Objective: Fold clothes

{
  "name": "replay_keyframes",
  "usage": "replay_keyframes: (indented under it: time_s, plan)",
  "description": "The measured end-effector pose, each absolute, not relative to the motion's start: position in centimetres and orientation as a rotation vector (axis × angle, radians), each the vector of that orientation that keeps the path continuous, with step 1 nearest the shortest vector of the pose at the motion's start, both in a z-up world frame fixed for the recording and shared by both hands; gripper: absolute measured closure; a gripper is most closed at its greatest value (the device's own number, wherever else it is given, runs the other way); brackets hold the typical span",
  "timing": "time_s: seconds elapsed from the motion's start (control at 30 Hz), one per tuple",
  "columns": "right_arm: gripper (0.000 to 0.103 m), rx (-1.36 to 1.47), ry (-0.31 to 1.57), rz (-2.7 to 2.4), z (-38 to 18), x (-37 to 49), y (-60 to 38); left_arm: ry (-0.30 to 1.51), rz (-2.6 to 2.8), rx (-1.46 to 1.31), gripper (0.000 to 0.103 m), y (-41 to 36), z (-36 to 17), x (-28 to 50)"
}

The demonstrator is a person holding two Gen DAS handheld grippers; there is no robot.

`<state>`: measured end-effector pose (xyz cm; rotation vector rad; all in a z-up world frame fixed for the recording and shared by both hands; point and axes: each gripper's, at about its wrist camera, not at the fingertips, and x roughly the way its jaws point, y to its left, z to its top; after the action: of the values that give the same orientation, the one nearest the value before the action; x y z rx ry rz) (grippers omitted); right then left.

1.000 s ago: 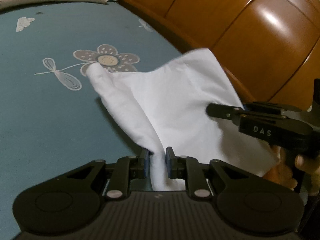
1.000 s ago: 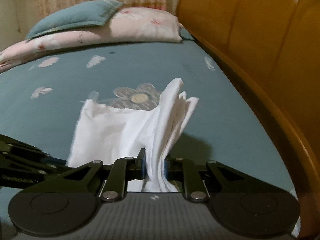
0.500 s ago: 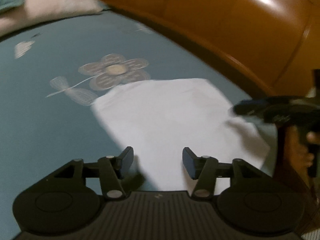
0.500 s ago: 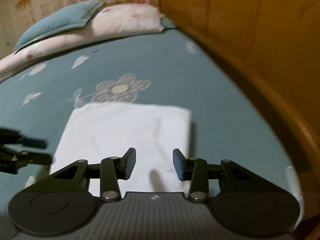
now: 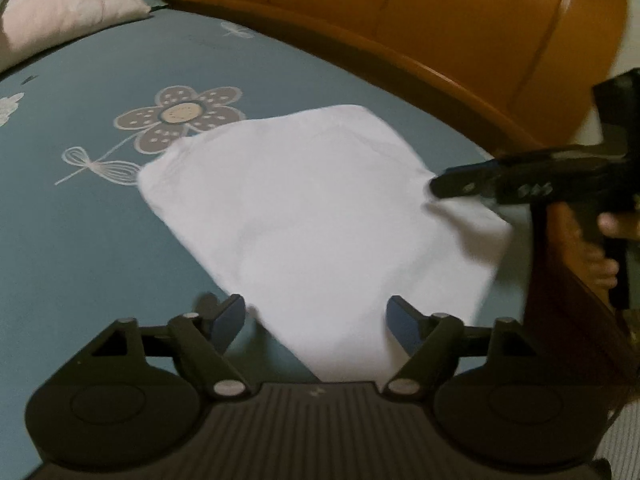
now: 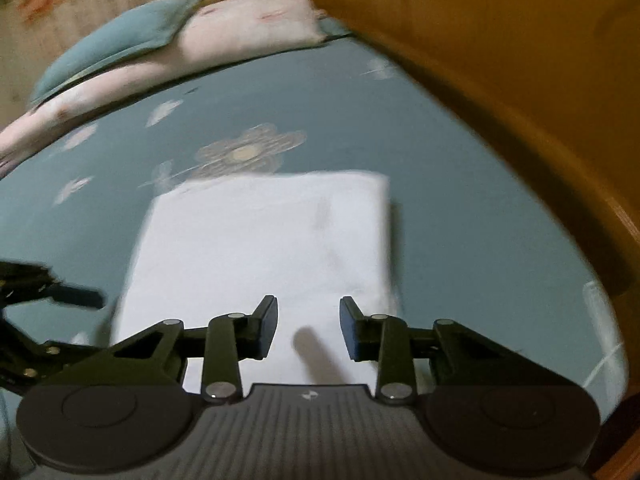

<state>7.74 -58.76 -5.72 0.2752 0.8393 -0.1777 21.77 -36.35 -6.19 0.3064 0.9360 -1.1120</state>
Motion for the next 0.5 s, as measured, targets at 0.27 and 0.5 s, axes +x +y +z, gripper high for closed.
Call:
replay_keyframes:
  time_s: [0.27, 0.5]
  plan:
    - [0.061, 0.295, 0.897, -0.236, -7.6, 5.4, -57.3, 0.997, -1.285, 0.227, 0.023, -35.8, -8.0, 17.1]
    - [0.059, 0.327, 0.874, -0.26, -6.2, 3.7, -58.4, 1.022, -1.272, 0.308, 0.023, -35.3, -8.3, 15.1]
